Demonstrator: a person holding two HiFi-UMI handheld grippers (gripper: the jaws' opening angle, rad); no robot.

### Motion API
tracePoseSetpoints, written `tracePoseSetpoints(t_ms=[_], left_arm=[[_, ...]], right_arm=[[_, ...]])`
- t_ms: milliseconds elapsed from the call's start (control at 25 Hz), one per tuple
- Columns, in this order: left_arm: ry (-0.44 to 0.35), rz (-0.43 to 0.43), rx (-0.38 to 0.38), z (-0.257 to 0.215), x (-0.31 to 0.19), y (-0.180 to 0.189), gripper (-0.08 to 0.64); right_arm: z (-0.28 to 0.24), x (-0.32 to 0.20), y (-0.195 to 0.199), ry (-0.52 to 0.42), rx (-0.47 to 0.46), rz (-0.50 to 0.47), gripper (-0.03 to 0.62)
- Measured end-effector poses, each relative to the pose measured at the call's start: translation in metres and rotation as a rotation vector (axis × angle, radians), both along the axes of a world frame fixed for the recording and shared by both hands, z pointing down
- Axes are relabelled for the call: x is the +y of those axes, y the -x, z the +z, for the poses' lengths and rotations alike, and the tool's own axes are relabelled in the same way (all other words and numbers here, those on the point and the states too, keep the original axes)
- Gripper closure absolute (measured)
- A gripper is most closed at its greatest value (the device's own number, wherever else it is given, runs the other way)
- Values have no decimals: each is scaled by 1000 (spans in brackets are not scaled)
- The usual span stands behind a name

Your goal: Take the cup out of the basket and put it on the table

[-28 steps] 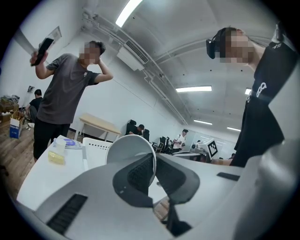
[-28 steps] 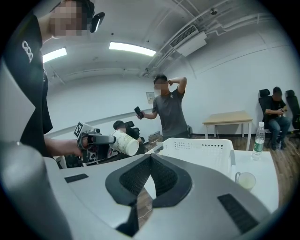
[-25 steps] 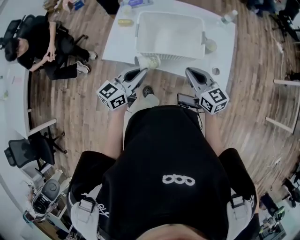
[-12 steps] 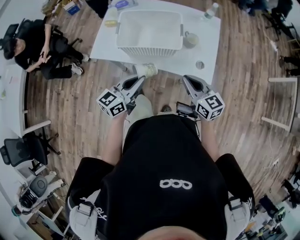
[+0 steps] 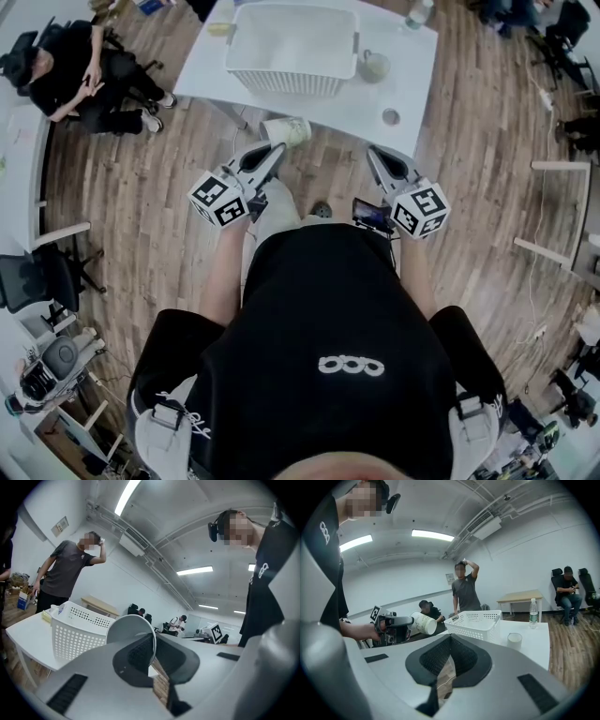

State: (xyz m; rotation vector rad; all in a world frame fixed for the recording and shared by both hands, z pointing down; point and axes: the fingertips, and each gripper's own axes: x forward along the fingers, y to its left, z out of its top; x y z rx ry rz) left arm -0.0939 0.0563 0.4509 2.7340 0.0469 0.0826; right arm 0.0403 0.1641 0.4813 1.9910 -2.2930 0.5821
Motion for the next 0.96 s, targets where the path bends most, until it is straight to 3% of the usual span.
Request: tracePoseSetpoints(t_ms=[960], left_arm=[[1, -20, 29, -8, 10, 22, 543]], right_arm=[[-2, 14, 21, -15, -11, 10, 568]])
